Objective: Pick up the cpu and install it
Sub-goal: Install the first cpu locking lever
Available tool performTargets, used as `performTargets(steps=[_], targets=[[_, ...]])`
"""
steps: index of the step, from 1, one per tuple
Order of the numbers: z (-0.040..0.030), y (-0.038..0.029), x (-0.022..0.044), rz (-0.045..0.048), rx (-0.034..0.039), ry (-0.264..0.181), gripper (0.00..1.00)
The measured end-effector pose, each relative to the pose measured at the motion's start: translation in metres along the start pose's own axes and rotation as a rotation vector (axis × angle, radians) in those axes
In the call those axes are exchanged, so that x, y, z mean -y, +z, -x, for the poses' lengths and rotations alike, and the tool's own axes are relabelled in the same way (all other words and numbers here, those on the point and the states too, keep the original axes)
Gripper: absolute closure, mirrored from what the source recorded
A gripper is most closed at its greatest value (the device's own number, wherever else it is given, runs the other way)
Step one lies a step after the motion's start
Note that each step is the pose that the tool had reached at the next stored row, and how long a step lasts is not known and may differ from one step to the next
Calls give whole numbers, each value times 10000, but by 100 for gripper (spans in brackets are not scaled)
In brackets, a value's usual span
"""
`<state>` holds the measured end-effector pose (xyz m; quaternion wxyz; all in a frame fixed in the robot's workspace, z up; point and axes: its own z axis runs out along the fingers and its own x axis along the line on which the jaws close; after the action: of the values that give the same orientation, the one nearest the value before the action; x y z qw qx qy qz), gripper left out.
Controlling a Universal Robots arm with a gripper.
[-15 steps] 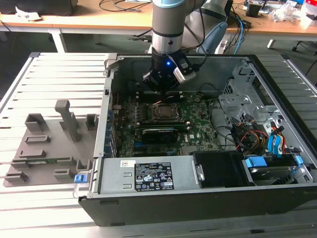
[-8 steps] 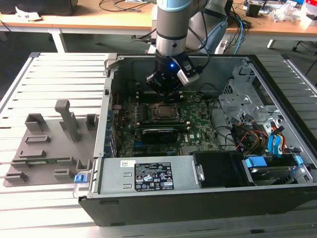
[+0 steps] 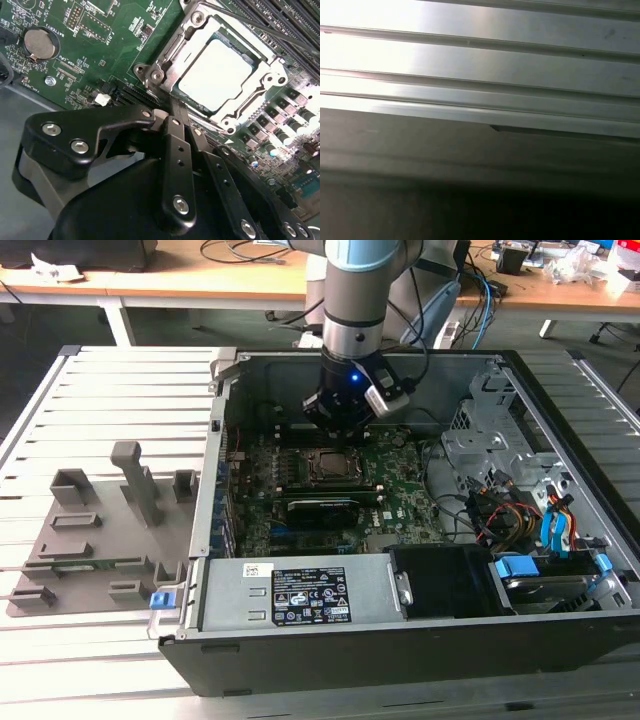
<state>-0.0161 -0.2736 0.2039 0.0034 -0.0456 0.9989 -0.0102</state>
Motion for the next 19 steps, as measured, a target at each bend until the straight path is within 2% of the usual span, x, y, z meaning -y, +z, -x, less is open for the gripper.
performTargets(steps=[3,4,8,11,14,15,17,19], targets=[[16,17,28,5,-7,-5,89],[87,32,33,25,3,-32,89],[89,32,27,61,8,-43,89],[89,-47,28,60,11,-41,89],[88,-73,42,60,12,-41,89],[87,-73,57,60,13,-41,89],[78,-71,159,53,12,-41,89],[72,-70,215,45,11,-42,89]])
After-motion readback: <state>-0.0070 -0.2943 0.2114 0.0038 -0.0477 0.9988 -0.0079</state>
